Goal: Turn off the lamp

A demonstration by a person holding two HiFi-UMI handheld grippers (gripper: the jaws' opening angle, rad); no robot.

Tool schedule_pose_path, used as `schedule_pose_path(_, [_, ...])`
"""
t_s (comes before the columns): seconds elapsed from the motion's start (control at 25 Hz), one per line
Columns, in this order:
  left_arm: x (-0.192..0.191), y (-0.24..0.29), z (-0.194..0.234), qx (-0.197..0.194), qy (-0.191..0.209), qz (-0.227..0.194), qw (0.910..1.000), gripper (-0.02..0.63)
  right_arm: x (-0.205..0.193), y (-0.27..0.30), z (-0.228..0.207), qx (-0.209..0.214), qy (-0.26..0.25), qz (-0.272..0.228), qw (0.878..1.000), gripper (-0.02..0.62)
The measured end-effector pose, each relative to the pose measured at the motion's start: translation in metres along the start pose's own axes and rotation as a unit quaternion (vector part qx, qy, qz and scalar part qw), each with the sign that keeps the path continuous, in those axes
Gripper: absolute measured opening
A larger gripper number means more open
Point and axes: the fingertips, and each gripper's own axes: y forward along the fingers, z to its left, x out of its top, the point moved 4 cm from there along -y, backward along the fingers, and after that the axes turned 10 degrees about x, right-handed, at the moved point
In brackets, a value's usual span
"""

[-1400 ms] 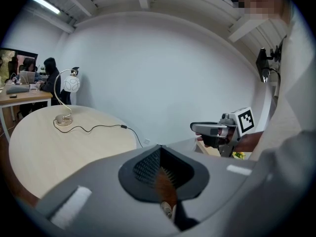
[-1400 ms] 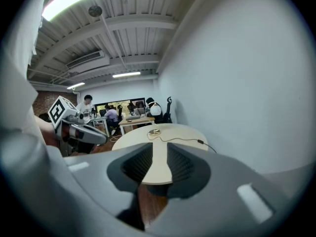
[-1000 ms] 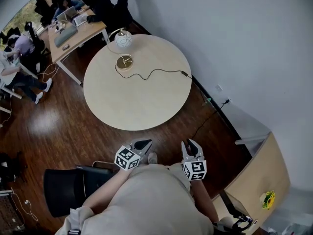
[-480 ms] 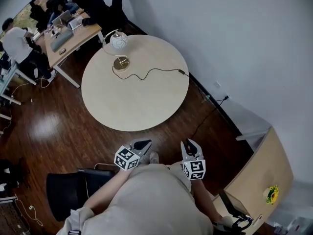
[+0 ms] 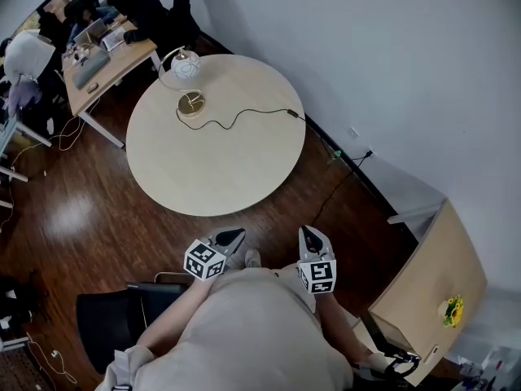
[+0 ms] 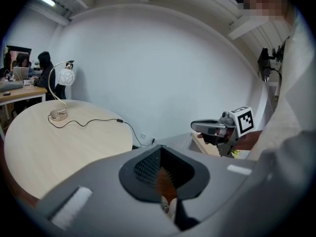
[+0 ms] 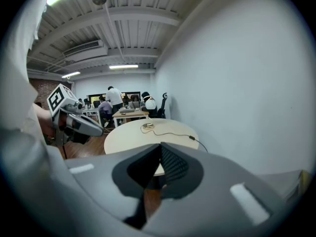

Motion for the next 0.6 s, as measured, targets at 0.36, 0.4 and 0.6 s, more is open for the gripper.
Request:
schedule_pose_path(0.36, [-0.0019, -0.0019, 0.0027, -0.005, -0.008, 0.000, 1.0000, -0.006, -0.0008, 0.0012, 0.0045, -0.002, -0.012, 0.011, 1.000, -0.005])
schedule_pose_path(0.4, [-0.0015, -0.0014, 0.0025, -0.007, -0.008, 0.000, 0.9999, -0.006, -0.0008, 0.0014, 0.0045, -0.002, -0.014, 0.012, 1.000, -0.005])
schedule_pose_path(0.6, [-0.0023, -0.0029, 0.0021, -0.009, -0.011, 0.000, 0.9999, -0.006, -0.0019, 0.0046, 0.0086, 0.005, -0.017, 0.020, 1.000, -0.005])
